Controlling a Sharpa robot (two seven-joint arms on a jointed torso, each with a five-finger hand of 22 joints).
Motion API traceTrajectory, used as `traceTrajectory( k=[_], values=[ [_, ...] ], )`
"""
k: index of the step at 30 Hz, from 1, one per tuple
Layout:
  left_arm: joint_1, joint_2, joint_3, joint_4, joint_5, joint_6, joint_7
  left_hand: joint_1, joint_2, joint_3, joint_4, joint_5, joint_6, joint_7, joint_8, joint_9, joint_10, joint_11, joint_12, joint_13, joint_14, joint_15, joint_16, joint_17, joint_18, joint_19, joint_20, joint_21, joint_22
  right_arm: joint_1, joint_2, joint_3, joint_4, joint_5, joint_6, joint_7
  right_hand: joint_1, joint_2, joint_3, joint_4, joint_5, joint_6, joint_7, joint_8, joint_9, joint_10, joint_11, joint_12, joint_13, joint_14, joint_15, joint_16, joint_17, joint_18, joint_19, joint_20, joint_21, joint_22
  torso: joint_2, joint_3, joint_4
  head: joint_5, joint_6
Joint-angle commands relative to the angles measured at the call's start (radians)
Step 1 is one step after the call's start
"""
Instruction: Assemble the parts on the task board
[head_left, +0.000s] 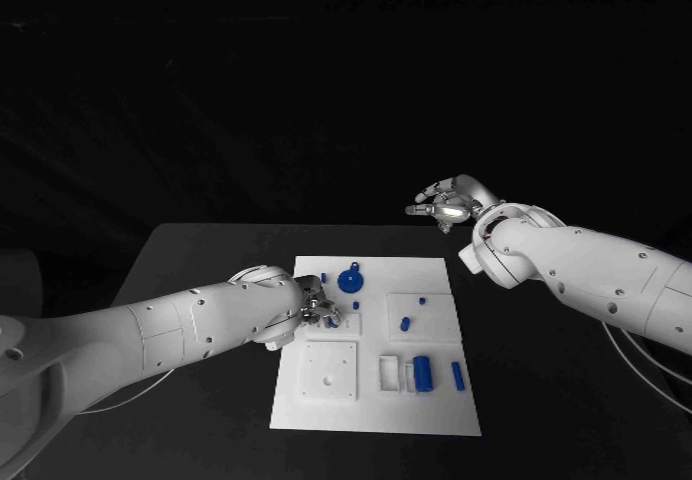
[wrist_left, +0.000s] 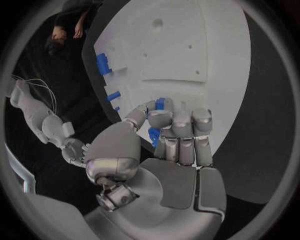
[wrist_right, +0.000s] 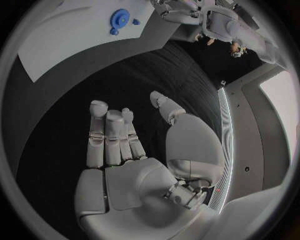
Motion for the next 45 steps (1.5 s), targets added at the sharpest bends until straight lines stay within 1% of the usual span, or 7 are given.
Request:
traceTrajectory(
  k=[1, 14, 20, 30, 34, 37, 45],
  values=[
    [-0.002, 0.003, -0.001, 0.003, -0.009, 0.034, 0.001, -0.011, 0.007, 0.009, -0.002, 0.033, 0.119, -0.086, 0.016, 0.015, -0.042, -0.044, 0.009, -0.003, 0.033, -0.055, 0.007, -0.002, 0.025, -0.007, -0.097, 0.007, 0.013, 0.0, 0.0, 0.0, 0.0, -0.002, 0.012, 0.005, -0.004, 0.01, -0.005, -0.002, 0.007, 0.0, 0.005, 0.004, -0.001, 0.006, 0.0, 0.005, -0.002, 0.0, -0.005, -0.001, -0.001, 0.045, 0.002, -0.007, -0.005, 0.015, 0.0, 0.0001, 0.0001, 0.001, -0.001],
    [-0.002, 0.0, -0.001, 0.002, -0.015, 0.031, 0.0, -0.02, 0.007, 0.016, -0.004, 0.105, 0.114, -0.09, 0.041, 0.021, -0.043, -0.047, 0.025, -0.011, 0.032, -0.058, 0.02, -0.003, 0.027, -0.009, -0.097, 0.014, 0.014, -0.001, 0.0, 0.0, -0.001, -0.002, 0.012, 0.005, -0.004, 0.01, -0.006, -0.002, 0.007, 0.0, 0.005, 0.004, -0.001, 0.006, 0.0, 0.005, -0.003, 0.0, -0.005, -0.001, -0.001, 0.045, 0.002, -0.007, -0.005, 0.015, -0.001, -0.0012, 0.0008, 0.0, -0.004],
    [-0.002, 0.0, -0.001, 0.003, -0.015, 0.029, 0.0, -0.021, 0.008, 0.017, -0.005, 0.111, 0.113, -0.09, 0.043, 0.021, -0.044, -0.048, 0.027, -0.012, 0.032, -0.058, 0.021, -0.003, 0.027, -0.009, -0.097, 0.015, 0.014, -0.002, 0.001, 0.0, -0.002, -0.002, 0.012, 0.005, -0.004, 0.01, -0.006, -0.002, 0.007, 0.0, 0.005, 0.004, -0.001, 0.006, 0.0, 0.006, -0.003, 0.0, -0.005, 0.0, -0.001, 0.045, 0.002, -0.007, -0.005, 0.015, 0.0, -0.0015, 0.0008, 0.001, -0.002],
    [-0.002, 0.005, -0.001, 0.001, -0.015, 0.031, -0.001, -0.023, 0.008, 0.016, -0.004, 0.11, 0.112, -0.09, 0.045, 0.021, -0.044, -0.048, 0.028, -0.013, 0.032, -0.058, 0.022, -0.004, 0.027, -0.009, -0.097, 0.015, 0.013, -0.003, 0.002, 0.0, -0.003, -0.002, 0.013, 0.005, -0.004, 0.01, -0.006, -0.002, 0.007, 0.0, 0.005, 0.004, -0.001, 0.006, 0.0, 0.006, -0.004, 0.0, -0.004, 0.0, -0.002, 0.045, 0.002, -0.007, -0.005, 0.015, 0.0, -0.0008, 0.0003, 0.002, -0.003],
    [-0.002, 0.008, -0.001, -0.004, -0.015, 0.036, 0.0, -0.027, 0.011, 0.016, -0.004, 0.099, 0.111, -0.09, 0.048, 0.021, -0.045, -0.048, 0.031, -0.014, 0.031, -0.058, 0.024, -0.004, 0.028, -0.009, -0.097, 0.016, 0.013, -0.003, 0.003, 0.0, -0.003, -0.002, 0.013, 0.005, -0.004, 0.01, -0.006, -0.002, 0.007, 0.0, 0.005, 0.004, -0.001, 0.006, 0.0, 0.006, -0.004, 0.0, -0.004, 0.0, -0.002, 0.045, 0.002, -0.007, -0.006, 0.015, 0.0, -0.0005, 0.0001, 0.001, -0.004],
    [-0.002, 0.013, -0.001, -0.01, -0.015, 0.04, 0.001, -0.042, 0.023, 0.012, -0.001, 0.069, 0.111, -0.091, 0.055, 0.019, -0.044, -0.048, 0.036, -0.018, 0.031, -0.058, 0.027, -0.006, 0.027, -0.009, -0.095, 0.017, 0.011, -0.003, 0.003, 0.0, -0.003, -0.002, 0.013, 0.005, -0.004, 0.01, -0.006, -0.002, 0.007, 0.0, 0.005, 0.004, -0.001, 0.006, 0.0, 0.007, -0.005, 0.0, -0.004, 0.0, -0.002, 0.045, 0.002, -0.006, -0.006, 0.015, 0.0, -0.0006, -0.0012, 0.002, -0.004],
    [-0.002, 0.022, -0.001, -0.018, -0.015, 0.047, 0.003, -0.048, 0.026, 0.013, 0.0, 0.063, 0.111, -0.091, 0.058, 0.018, -0.045, -0.048, 0.039, -0.02, 0.031, -0.058, 0.029, -0.006, 0.027, -0.01, -0.095, 0.017, 0.011, -0.003, 0.002, 0.0, -0.002, -0.002, 0.013, 0.005, -0.004, 0.01, -0.006, -0.002, 0.008, 0.0, 0.005, 0.004, -0.002, 0.005, 0.0, 0.007, -0.005, 0.0, -0.004, 0.0, -0.002, 0.045, 0.002, -0.007, -0.006, 0.015, 0.001, -0.0002, -0.0017, 0.0, -0.004]
  ],
)
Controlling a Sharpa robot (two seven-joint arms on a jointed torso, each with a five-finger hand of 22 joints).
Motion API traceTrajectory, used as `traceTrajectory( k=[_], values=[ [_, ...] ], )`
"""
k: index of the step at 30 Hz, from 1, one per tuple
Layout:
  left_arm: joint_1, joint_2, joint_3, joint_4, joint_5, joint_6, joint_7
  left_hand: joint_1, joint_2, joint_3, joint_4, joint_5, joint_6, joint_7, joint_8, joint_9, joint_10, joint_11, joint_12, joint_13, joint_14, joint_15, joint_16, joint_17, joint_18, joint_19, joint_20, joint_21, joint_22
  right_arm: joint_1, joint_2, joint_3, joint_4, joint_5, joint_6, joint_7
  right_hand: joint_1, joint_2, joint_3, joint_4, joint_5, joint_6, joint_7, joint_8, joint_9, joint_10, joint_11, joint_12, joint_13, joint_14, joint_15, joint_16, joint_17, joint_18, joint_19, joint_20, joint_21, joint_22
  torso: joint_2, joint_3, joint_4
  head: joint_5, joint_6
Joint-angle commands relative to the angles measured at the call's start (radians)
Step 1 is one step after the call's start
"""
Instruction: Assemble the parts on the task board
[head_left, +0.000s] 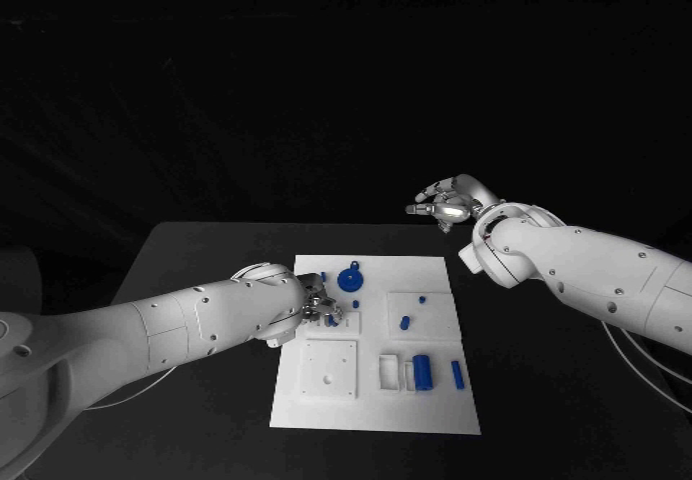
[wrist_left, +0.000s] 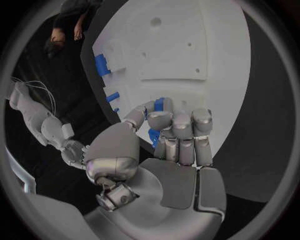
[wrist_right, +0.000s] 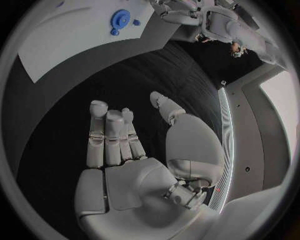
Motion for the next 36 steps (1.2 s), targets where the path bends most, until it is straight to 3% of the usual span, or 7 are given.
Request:
traceTrajectory(
  k=[1, 17, 25, 36],
  values=[
    [-0.003, 0.007, -0.001, 0.002, 0.001, 0.031, 0.005, -0.002, 0.008, 0.011, -0.002, -0.004, 0.111, -0.091, 0.004, -0.003, -0.043, -0.047, 0.005, -0.001, 0.031, -0.058, 0.003, -0.001, 0.027, -0.006, -0.095, 0.006, 0.01, 0.0, 0.001, 0.0, 0.001, -0.002, 0.012, 0.005, 0.0, 0.006, -0.006, -0.002, 0.004, 0.002, 0.007, 0.004, -0.002, 0.005, 0.0, 0.003, -0.001, -0.001, -0.004, 0.0, -0.001, 0.045, 0.002, -0.007, -0.006, 0.015, 0.0, 0.0004, 0.0, -0.001, -0.001],
    [-0.003, 0.006, -0.001, 0.001, -0.01, 0.032, 0.002, -0.008, 0.011, 0.014, -0.004, -0.003, 0.124, -0.096, 0.02, 0.003, -0.045, -0.052, 0.012, -0.003, 0.031, -0.058, 0.006, -0.002, 0.028, -0.007, -0.094, 0.006, 0.01, 0.0, 0.001, 0.0, 0.001, -0.002, 0.012, 0.006, 0.0, 0.007, -0.005, -0.002, 0.005, 0.002, 0.007, 0.004, -0.002, 0.005, 0.0, 0.004, -0.002, -0.001, -0.004, 0.0, -0.001, 0.045, 0.002, -0.007, -0.006, 0.015, -0.001, 0.0003, 0.0014, -0.003, -0.004],
    [-0.003, 0.005, -0.001, 0.001, -0.019, 0.038, 0.001, -0.006, 0.014, 0.026, -0.006, 0.037, 0.124, -0.1, 0.031, 0.006, -0.047, -0.055, 0.022, -0.005, 0.032, -0.057, 0.015, -0.002, 0.029, -0.008, -0.095, 0.01, 0.011, 0.0, 0.001, 0.0, 0.001, -0.002, 0.012, 0.005, 0.0, 0.007, -0.005, -0.002, 0.006, 0.002, 0.007, 0.004, -0.002, 0.005, 0.0, 0.004, -0.003, -0.001, -0.004, 0.0, -0.001, 0.045, 0.002, -0.007, -0.006, 0.015, -0.001, -0.0001, 0.0017, -0.003, -0.004],
    [-0.003, 0.003, -0.001, 0.001, -0.02, 0.044, 0.001, 0.001, 0.009, 0.031, -0.008, 0.045, 0.123, -0.101, 0.036, 0.008, -0.048, -0.056, 0.027, -0.005, 0.032, -0.057, 0.018, -0.002, 0.03, -0.008, -0.095, 0.012, 0.012, 0.0, 0.0, 0.0, 0.002, -0.002, 0.012, 0.005, 0.0, 0.007, -0.005, -0.001, 0.008, 0.002, 0.007, 0.004, -0.002, 0.005, 0.0, 0.005, -0.004, -0.001, -0.004, 0.0, -0.001, 0.045, 0.002, -0.006, -0.007, 0.015, -0.001, 0.0001, 0.0015, -0.003, -0.005]
  ],
)
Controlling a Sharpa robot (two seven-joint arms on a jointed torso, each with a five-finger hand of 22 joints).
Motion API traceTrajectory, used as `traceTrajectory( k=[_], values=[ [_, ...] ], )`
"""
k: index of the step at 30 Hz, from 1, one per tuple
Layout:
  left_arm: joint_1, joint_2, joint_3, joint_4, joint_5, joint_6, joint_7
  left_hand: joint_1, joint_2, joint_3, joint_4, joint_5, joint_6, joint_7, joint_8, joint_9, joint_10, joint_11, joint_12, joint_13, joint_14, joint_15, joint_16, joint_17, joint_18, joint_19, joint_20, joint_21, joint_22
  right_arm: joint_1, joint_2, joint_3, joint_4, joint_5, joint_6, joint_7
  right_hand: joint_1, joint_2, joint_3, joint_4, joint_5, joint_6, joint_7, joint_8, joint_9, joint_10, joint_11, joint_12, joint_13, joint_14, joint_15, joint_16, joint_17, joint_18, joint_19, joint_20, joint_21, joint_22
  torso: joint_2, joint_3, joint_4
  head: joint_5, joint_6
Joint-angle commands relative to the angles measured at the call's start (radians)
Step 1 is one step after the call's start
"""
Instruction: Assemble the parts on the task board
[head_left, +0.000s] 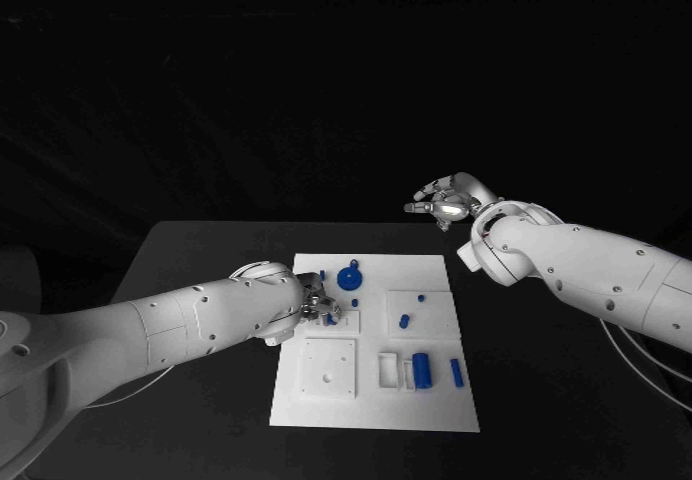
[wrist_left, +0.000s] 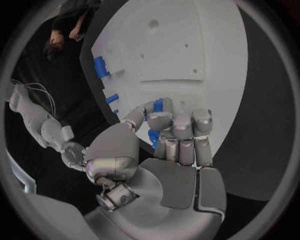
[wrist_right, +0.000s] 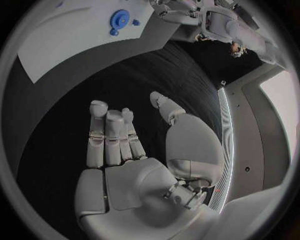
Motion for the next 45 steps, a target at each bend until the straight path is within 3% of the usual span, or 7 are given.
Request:
traceTrajectory(
  k=[1, 16, 23, 32, 37, 42, 45],
  values=[
    [-0.002, 0.002, -0.001, 0.004, -0.003, 0.033, 0.001, 0.016, 0.009, 0.03, -0.008, 0.006, 0.123, -0.101, 0.005, 0.002, -0.047, -0.055, 0.004, -0.002, 0.032, -0.057, 0.006, -0.001, 0.03, -0.007, -0.097, 0.004, 0.012, 0.0, 0.0, 0.0, 0.001, -0.002, 0.011, 0.005, 0.0, 0.007, -0.005, -0.001, 0.004, 0.001, 0.009, 0.004, -0.001, 0.005, 0.0, 0.005, -0.002, -0.001, -0.004, 0.0, -0.002, 0.045, 0.002, -0.006, -0.007, 0.015, 0.0, -0.0002, 0.0002, 0.0, 0.0],
    [-0.002, 0.007, -0.001, -0.003, -0.003, 0.046, 0.001, 0.018, 0.006, 0.032, -0.008, 0.006, 0.121, -0.101, 0.007, 0.002, -0.048, -0.055, 0.006, -0.002, 0.031, -0.057, 0.007, -0.002, 0.03, -0.007, -0.097, 0.005, 0.013, 0.0, -0.001, 0.0, 0.002, -0.002, 0.01, 0.006, 0.0, 0.006, -0.005, -0.001, 0.005, 0.001, 0.009, 0.004, -0.001, 0.004, 0.0, 0.006, -0.003, -0.001, -0.004, 0.0, -0.002, 0.045, 0.002, -0.006, -0.007, 0.015, 0.0, -0.0004, 0.0006, -0.001, 0.001],
    [-0.003, 0.016, -0.001, -0.015, 0.002, 0.033, 0.002, 0.011, 0.011, 0.029, -0.006, -0.019, 0.116, -0.099, 0.011, 0.002, -0.051, -0.054, 0.009, -0.006, 0.028, -0.057, 0.006, -0.005, 0.03, -0.008, -0.096, 0.005, 0.011, 0.0, -0.002, 0.0, 0.003, -0.002, 0.01, 0.006, -0.001, 0.007, -0.005, -0.001, 0.006, 0.001, 0.01, 0.004, -0.001, 0.004, 0.0, 0.006, -0.004, -0.001, -0.004, 0.0, -0.002, 0.045, 0.002, -0.006, -0.007, 0.015, 0.001, -0.0005, -0.0004, -0.002, 0.003],
    [-0.003, 0.021, -0.001, -0.025, 0.015, 0.026, 0.008, -0.021, 0.006, 0.019, 0.004, -0.092, 0.105, -0.094, 0.011, -0.004, -0.05, -0.047, 0.012, -0.018, 0.025, -0.059, 0.005, -0.013, 0.03, -0.008, -0.094, 0.002, 0.006, 0.0, -0.004, 0.0, 0.004, -0.002, 0.01, 0.006, -0.001, 0.006, -0.005, -0.001, 0.006, 0.001, 0.01, 0.004, -0.001, 0.004, 0.0, 0.007, -0.005, -0.001, -0.004, 0.0, -0.002, 0.045, 0.002, -0.006, -0.007, 0.015, 0.001, 0.0003, -0.0001, -0.004, 0.001],
    [-0.003, 0.022, -0.001, -0.027, 0.016, 0.03, 0.007, -0.043, -0.014, 0.013, 0.017, -0.11, 0.106, -0.094, 0.012, -0.008, -0.05, -0.047, 0.013, -0.024, 0.024, -0.059, 0.005, -0.015, 0.03, -0.007, -0.094, 0.0, 0.003, 0.0, -0.003, 0.0, 0.003, -0.002, 0.011, 0.005, -0.001, 0.006, -0.005, -0.001, 0.006, 0.001, 0.01, 0.004, -0.001, 0.003, 0.0, 0.007, -0.005, -0.001, -0.004, 0.0, -0.002, 0.045, 0.002, -0.006, -0.007, 0.015, 0.001, 0.0003, 0.0007, -0.005, -0.001],
    [-0.003, 0.022, -0.001, -0.03, 0.017, 0.031, 0.005, -0.062, -0.052, 0.013, 0.043, -0.201, 0.105, -0.095, 0.014, -0.014, -0.05, -0.047, 0.015, -0.033, 0.023, -0.06, 0.005, -0.02, 0.034, -0.007, -0.096, -0.003, 0.0, 0.0, -0.004, 0.0, 0.004, -0.002, 0.011, 0.006, -0.001, 0.006, -0.005, 0.0, 0.006, 0.001, 0.01, 0.004, -0.001, 0.003, 0.0, 0.007, -0.005, -0.001, -0.004, 0.0, -0.002, 0.045, 0.002, -0.006, -0.008, 0.015, 0.001, 0.0002, 0.0001, -0.005, -0.001],
    [-0.003, 0.021, -0.001, -0.031, 0.017, 0.032, 0.004, -0.063, -0.054, 0.013, 0.045, -0.205, 0.105, -0.094, 0.015, -0.014, -0.05, -0.048, 0.015, -0.034, 0.023, -0.06, 0.005, -0.02, 0.034, -0.007, -0.096, -0.003, 0.0, 0.0, -0.004, 0.0, 0.003, -0.002, 0.011, 0.006, -0.001, 0.006, -0.005, 0.0, 0.006, 0.001, 0.01, 0.004, -0.001, 0.003, 0.0, 0.007, -0.005, -0.001, -0.004, 0.0, -0.002, 0.045, 0.002, -0.006, -0.008, 0.015, 0.0, 0.0, 0.0004, -0.005, -0.002]
  ],
)
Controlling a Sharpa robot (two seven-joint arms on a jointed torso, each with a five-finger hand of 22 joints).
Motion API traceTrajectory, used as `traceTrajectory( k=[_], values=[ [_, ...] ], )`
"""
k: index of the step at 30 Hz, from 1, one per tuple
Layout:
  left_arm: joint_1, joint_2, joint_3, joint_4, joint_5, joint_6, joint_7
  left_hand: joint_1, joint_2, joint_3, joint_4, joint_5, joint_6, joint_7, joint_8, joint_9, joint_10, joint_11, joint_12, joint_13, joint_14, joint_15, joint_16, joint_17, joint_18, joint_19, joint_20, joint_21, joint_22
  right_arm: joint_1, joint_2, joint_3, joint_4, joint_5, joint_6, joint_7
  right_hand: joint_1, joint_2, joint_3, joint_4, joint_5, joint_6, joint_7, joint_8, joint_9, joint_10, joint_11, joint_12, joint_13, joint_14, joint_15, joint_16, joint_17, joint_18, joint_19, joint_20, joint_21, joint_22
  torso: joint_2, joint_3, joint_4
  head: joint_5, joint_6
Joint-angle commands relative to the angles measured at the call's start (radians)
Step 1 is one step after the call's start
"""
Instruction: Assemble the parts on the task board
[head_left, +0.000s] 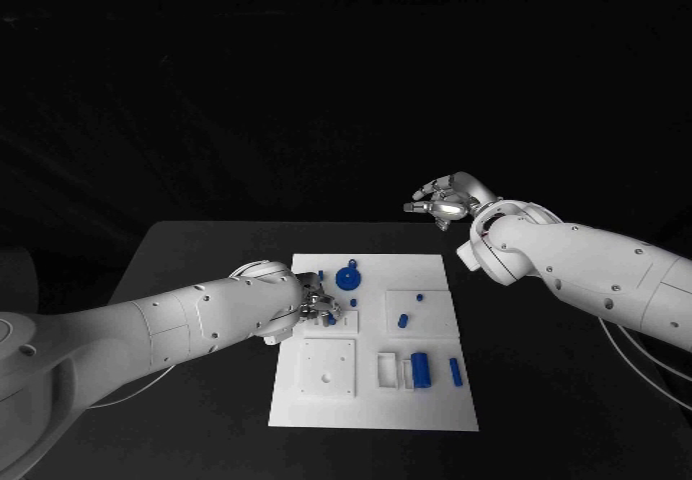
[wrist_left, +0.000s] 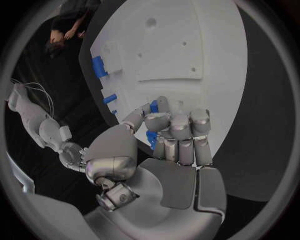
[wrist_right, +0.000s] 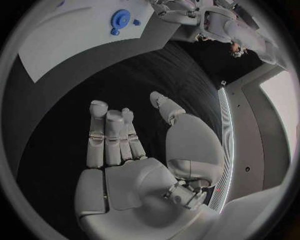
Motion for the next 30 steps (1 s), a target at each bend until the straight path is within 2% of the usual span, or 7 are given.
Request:
traceTrajectory(
  k=[1, 4, 6, 9, 10, 21, 30],
  values=[
    [-0.001, 0.002, 0.0, 0.001, 0.01, 0.015, 0.004, 0.0, -0.009, 0.0, 0.003, -0.003, 0.043, -0.043, -0.006, -0.002, -0.048, -0.038, 0.004, -0.001, 0.018, -0.029, 0.002, -0.001, -0.003, -0.005, -0.098, -0.003, 0.0, 0.0, 0.0, 0.0, 0.002, -0.002, 0.011, 0.006, -0.001, 0.006, -0.005, 0.0, 0.006, -0.002, 0.008, 0.004, -0.001, 0.003, 0.0, 0.004, -0.001, -0.001, -0.004, 0.0, -0.001, 0.045, 0.002, -0.006, -0.004, 0.015, -0.001, 0.0002, 0.0003, 0.0, -0.002],
    [-0.001, 0.002, 0.0, 0.001, 0.01, 0.016, 0.005, -0.002, -0.013, 0.001, 0.007, -0.011, 0.043, -0.044, -0.005, -0.002, -0.048, -0.038, 0.004, -0.002, 0.018, -0.029, 0.002, -0.002, -0.003, -0.005, -0.098, -0.003, 0.0, 0.0, 0.0, 0.0, 0.001, -0.002, 0.011, 0.006, -0.001, 0.006, -0.005, 0.0, 0.006, -0.002, 0.008, 0.004, -0.001, 0.003, 0.0, 0.004, -0.001, -0.001, -0.004, 0.0, -0.001, 0.045, 0.002, -0.006, -0.004, 0.015, -0.001, 0.0002, 0.0, -0.001, -0.001],
    [-0.001, 0.002, 0.0, 0.001, 0.011, 0.012, 0.005, -0.013, -0.045, -0.006, 0.014, -0.058, 0.043, -0.045, -0.005, -0.003, -0.049, -0.037, 0.005, -0.003, 0.017, -0.029, 0.002, -0.003, -0.003, -0.006, -0.098, -0.003, 0.0, 0.0, 0.0, 0.0, 0.001, -0.002, 0.011, 0.006, -0.001, 0.006, -0.005, 0.0, 0.006, -0.002, 0.008, 0.004, -0.001, 0.003, 0.0, 0.004, -0.001, -0.001, -0.004, 0.0, -0.002, 0.045, 0.002, -0.006, -0.004, 0.015, -0.001, -0.0002, 0.0001, -0.001, -0.001],
    [-0.001, 0.001, 0.0, 0.001, 0.011, 0.009, 0.006, -0.015, -0.068, 0.002, 0.032, -0.084, 0.042, -0.043, -0.004, -0.005, -0.049, -0.039, 0.006, -0.007, 0.017, -0.03, 0.002, -0.004, 0.0, -0.005, -0.099, -0.005, -0.002, 0.0, 0.0, 0.0, 0.001, -0.002, 0.011, 0.006, -0.001, 0.006, -0.005, 0.0, 0.006, -0.002, 0.008, 0.004, -0.001, 0.003, 0.0, 0.004, -0.001, -0.001, -0.004, 0.0, -0.002, 0.045, 0.002, -0.006, -0.004, 0.015, -0.001, -0.0003, 0.0005, -0.002, -0.001],
    [-0.001, 0.001, 0.0, 0.001, 0.011, 0.009, 0.005, -0.016, -0.079, 0.004, 0.042, -0.119, 0.042, -0.044, -0.003, -0.006, -0.049, -0.039, 0.007, -0.009, 0.017, -0.03, 0.003, -0.005, 0.001, -0.005, -0.1, -0.005, -0.002, 0.0, 0.0, 0.0, 0.001, -0.002, 0.011, 0.006, -0.001, 0.006, -0.005, 0.0, 0.006, -0.002, 0.008, 0.004, -0.001, 0.003, 0.0, 0.004, -0.002, -0.001, -0.004, 0.0, -0.002, 0.045, 0.002, -0.006, -0.004, 0.015, -0.001, -0.0004, 0.0007, -0.002, -0.001],
    [-0.001, 0.0, 0.0, 0.0, 0.011, 0.01, 0.002, 0.005, -0.085, 0.012, 0.032, -0.135, 0.043, -0.044, 0.001, -0.008, -0.049, -0.039, 0.01, -0.013, 0.016, -0.031, 0.005, -0.006, 0.003, -0.006, -0.101, -0.003, -0.001, 0.0, 0.0, 0.0, 0.001, -0.002, 0.011, 0.006, -0.002, 0.006, -0.005, 0.0, 0.006, -0.002, 0.008, 0.004, -0.002, 0.003, 0.0, 0.004, -0.002, -0.002, -0.004, 0.0, -0.002, 0.045, 0.002, -0.006, -0.004, 0.015, -0.001, -0.0004, 0.0008, -0.003, -0.003],
    [-0.002, -0.006, 0.0, -0.004, 0.011, 0.007, 0.0, 0.018, -0.101, 0.01, 0.028, -0.201, 0.044, -0.045, 0.007, -0.01, -0.05, -0.04, 0.014, -0.019, 0.016, -0.031, 0.007, -0.009, 0.003, -0.006, -0.101, -0.003, -0.002, 0.0, 0.0, 0.0, 0.001, -0.002, 0.011, 0.006, -0.002, 0.006, -0.005, 0.0, 0.006, -0.002, 0.008, 0.004, -0.002, 0.003, 0.0, 0.005, -0.003, -0.002, -0.004, 0.0, -0.002, 0.045, 0.002, -0.006, -0.004, 0.015, -0.001, -0.0006, -0.0004, -0.002, -0.003]
  ],
)
